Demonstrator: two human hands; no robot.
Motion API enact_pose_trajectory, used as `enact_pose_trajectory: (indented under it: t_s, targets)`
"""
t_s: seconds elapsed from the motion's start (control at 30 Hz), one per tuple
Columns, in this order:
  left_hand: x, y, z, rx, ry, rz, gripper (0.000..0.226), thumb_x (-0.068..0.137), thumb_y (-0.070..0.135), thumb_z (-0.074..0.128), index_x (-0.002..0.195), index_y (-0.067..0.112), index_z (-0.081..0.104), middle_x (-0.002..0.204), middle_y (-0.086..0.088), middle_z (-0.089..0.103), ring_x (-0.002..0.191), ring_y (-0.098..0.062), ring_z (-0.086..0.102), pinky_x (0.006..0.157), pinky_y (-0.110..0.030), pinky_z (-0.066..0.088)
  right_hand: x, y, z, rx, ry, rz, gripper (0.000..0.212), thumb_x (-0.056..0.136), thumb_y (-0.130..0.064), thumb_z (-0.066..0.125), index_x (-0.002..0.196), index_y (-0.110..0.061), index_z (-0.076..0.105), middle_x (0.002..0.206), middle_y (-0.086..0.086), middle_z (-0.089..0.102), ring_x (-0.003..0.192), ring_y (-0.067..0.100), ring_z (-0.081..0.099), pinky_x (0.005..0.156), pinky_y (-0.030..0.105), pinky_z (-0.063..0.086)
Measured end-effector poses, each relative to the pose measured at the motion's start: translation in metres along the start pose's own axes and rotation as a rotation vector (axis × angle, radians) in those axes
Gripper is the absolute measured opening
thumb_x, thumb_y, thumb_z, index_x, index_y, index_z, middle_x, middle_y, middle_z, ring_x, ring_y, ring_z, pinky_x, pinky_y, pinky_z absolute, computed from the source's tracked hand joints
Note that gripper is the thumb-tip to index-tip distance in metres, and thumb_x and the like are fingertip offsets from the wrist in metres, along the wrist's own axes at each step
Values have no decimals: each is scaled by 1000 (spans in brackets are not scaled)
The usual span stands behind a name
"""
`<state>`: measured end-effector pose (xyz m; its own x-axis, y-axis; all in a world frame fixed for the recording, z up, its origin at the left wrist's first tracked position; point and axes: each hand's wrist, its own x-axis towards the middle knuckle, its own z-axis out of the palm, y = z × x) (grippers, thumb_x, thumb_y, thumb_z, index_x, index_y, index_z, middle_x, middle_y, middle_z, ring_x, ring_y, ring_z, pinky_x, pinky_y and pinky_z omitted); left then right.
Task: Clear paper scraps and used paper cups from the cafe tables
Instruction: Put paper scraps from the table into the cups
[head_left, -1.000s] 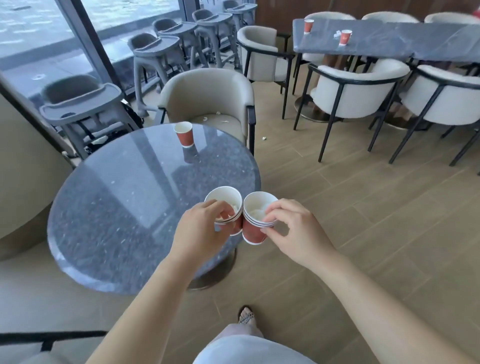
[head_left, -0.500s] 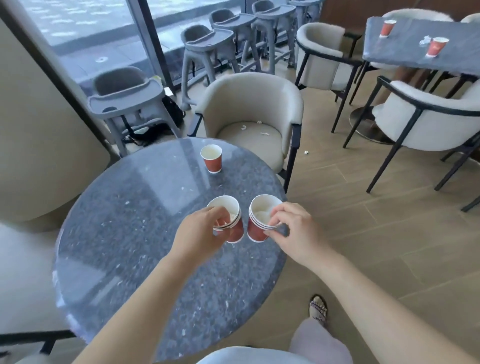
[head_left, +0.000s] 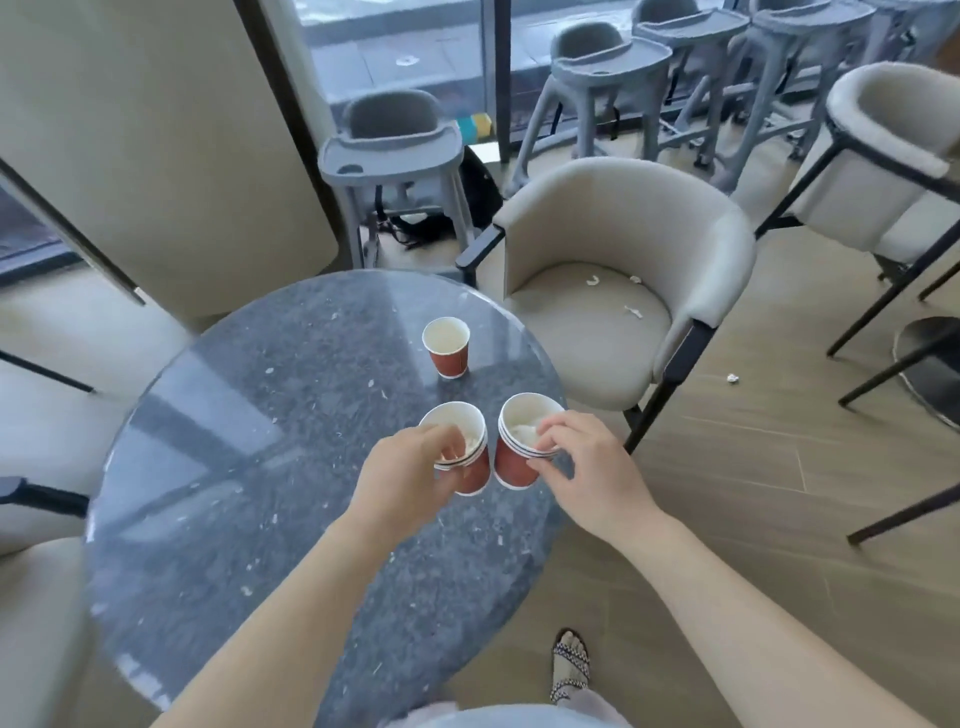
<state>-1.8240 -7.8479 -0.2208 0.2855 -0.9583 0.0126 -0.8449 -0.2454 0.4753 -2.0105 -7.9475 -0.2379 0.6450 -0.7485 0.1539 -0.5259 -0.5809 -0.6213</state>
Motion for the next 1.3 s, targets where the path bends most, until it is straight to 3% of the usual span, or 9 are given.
enact_pose_trajectory:
  t_s: [0.2, 0.37, 0.53, 0.8, 1.1, 1.3]
  targets:
    - [13, 31, 8, -4, 61, -76, 11, 80, 20, 61, 85, 11, 56, 82, -2, 65, 80, -29, 57, 70, -42, 47, 16, 24, -13, 33, -86, -68, 13, 73, -11, 75, 80, -11, 64, 99, 0, 64, 96, 18, 55, 85, 12, 33]
    - [24, 32, 5, -3, 75, -76, 10, 76, 17, 63, 85, 13, 59, 86, 2, 66, 84, -25, 57, 72, -40, 46, 28, 28, -15, 37, -85, -106, 13, 70, -9, 76, 79, -11, 66, 95, 1, 65, 91, 19, 56, 81, 9, 30]
    - [34, 25, 3, -31, 100, -40, 10, 75, 20, 64, 84, 16, 59, 85, 4, 65, 82, -24, 58, 71, -40, 48, 34, 28, -12, 6, -87, -103, 15, 74, -12, 73, 87, -12, 68, 97, -1, 64, 93, 17, 56, 81, 15, 35]
    - [71, 8, -10, -39, 222, -104, 12, 73, 17, 68, 82, 16, 59, 83, 1, 66, 80, -25, 59, 70, -39, 48, 67, 37, -5, 6, -79, -118, 14, 70, -10, 75, 83, -10, 70, 96, 1, 65, 92, 19, 56, 81, 17, 37]
    - [134, 23, -6, 20, 310, -251, 14, 75, 20, 69, 84, 16, 59, 85, -1, 67, 82, -26, 58, 69, -38, 48, 151, 68, -15, 82, -169, -217, 12, 71, -9, 75, 80, -10, 68, 94, 1, 65, 90, 23, 57, 81, 22, 39]
    - [177, 28, 4, 89, 447, -468, 14, 77, 21, 68, 85, 17, 57, 87, -3, 67, 84, -29, 58, 71, -40, 48, 203, 105, -26, 101, -238, -297, 12, 71, -9, 75, 80, -10, 68, 94, 1, 64, 90, 23, 57, 79, 22, 40]
